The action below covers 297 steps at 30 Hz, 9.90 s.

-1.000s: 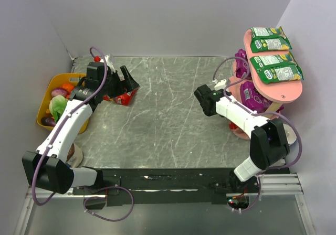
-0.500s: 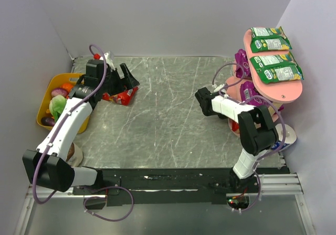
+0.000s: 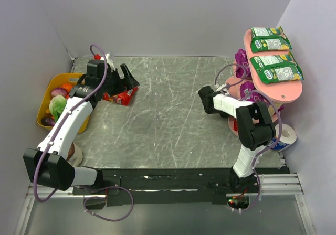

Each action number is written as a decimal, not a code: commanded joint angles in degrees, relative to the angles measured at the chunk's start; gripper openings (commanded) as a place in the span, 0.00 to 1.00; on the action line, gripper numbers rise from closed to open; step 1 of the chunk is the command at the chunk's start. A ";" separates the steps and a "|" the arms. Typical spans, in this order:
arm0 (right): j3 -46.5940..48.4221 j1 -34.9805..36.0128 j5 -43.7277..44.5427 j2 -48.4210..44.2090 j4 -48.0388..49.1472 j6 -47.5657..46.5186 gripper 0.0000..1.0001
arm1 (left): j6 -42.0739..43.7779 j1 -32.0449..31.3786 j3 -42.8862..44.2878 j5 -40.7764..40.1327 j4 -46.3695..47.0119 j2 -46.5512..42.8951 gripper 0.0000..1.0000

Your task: Place and organize the candy bags onto the shelf

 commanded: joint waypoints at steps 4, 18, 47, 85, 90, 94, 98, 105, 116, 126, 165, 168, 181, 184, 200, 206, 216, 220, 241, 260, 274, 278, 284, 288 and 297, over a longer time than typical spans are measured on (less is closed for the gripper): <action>1.95 -0.46 -4.65 -0.29 3.68 -0.46 0.19 | 0.67 0.29 2.51 -0.07 -0.28 0.04 0.96; 2.56 7.00 -11.52 -8.29 2.37 -0.12 0.86 | 0.14 0.64 2.25 -1.30 -0.28 0.83 0.96; 37.01 20.37 -72.34 16.81 26.79 36.52 0.91 | 1.11 2.05 4.62 -7.37 -3.97 -1.98 0.96; 42.91 22.92 -72.27 34.34 45.26 47.53 0.00 | 1.90 2.58 2.42 -6.75 -4.59 -5.68 0.96; 38.35 22.57 -65.77 26.97 39.65 39.71 0.00 | 2.25 2.58 1.72 -6.93 -5.03 -4.80 0.96; 33.95 22.21 -61.63 20.98 34.99 34.52 0.00 | 1.99 2.58 0.14 -6.49 -4.68 -3.48 0.96; 28.34 22.04 -58.20 15.09 28.93 26.63 0.00 | 1.64 2.58 -2.06 -5.35 -3.98 -2.16 0.96; 10.50 20.37 -58.63 0.35 24.61 16.42 0.00 | 1.02 2.66 -5.13 -3.16 -2.13 0.29 0.96; -3.59 16.24 -37.74 -12.69 16.62 7.54 0.11 | 0.14 2.66 -7.60 2.03 0.68 4.52 0.96; 7.56 18.59 -23.15 -11.03 8.62 4.37 0.78 | -0.38 2.66 -8.48 3.18 0.77 6.11 0.97; 47.21 41.47 -18.21 29.40 -7.91 6.91 0.82 | -1.00 2.66 6.38 -18.71 -5.12 -9.46 0.96; 45.99 41.46 -18.99 29.58 -6.95 7.00 0.76 | -1.18 2.66 6.11 -17.83 -4.85 -8.93 0.96; 46.16 41.46 -20.58 29.49 -7.73 8.59 0.07 | -1.18 2.66 6.20 -16.25 -5.20 -7.17 0.96; 46.25 41.55 -20.06 28.97 -7.91 8.50 0.00 | -1.09 2.66 6.20 -16.16 -5.20 -6.99 0.96; 36.41 33.65 -3.45 15.62 -1.68 -0.28 0.00 | -1.09 2.75 8.66 -13.70 -5.99 -4.53 0.96; 31.58 26.89 -0.72 8.06 8.76 -10.37 0.00 | -1.35 2.66 9.19 -13.26 -6.61 -2.87 0.96; 26.21 17.22 0.42 0.58 28.45 -30.25 0.00 | -1.44 2.75 8.75 -12.12 -7.31 -1.81 0.96; 24.63 14.31 0.86 -0.47 32.95 -34.91 0.00 | -1.35 2.84 8.14 -12.38 -7.22 -2.16 0.96; 14.79 2.71 -1.95 -1.18 53.18 -56.54 0.00 | -1.35 3.19 7.17 -12.20 -7.14 -2.25 0.96; 16.71 1.03 -10.91 8.84 35.43 -46.17 0.00 | -0.83 3.72 6.46 -12.29 -7.31 -3.04 0.96; 18.03 -2.48 -10.04 13.58 33.58 -43.53 0.00 | -0.39 4.33 6.90 -12.03 -7.75 -2.60 0.96; 19.00 -3.71 -9.33 14.38 32.87 -42.66 0.00 | -0.47 4.42 7.08 -11.94 -7.84 -2.34 0.96; 16.63 -5.47 -9.77 13.94 36.11 -44.23 0.00 | -0.21 4.60 7.17 -12.29 -7.93 -2.16 0.96; 16.45 -6.70 -11.00 13.85 36.03 -44.50 0.00 | -0.12 4.77 7.17 -12.29 -7.93 -1.98 0.96; 13.90 -7.49 -13.90 13.41 36.30 -44.16 0.00 | -0.12 5.12 6.82 -12.03 -7.75 -2.07 0.96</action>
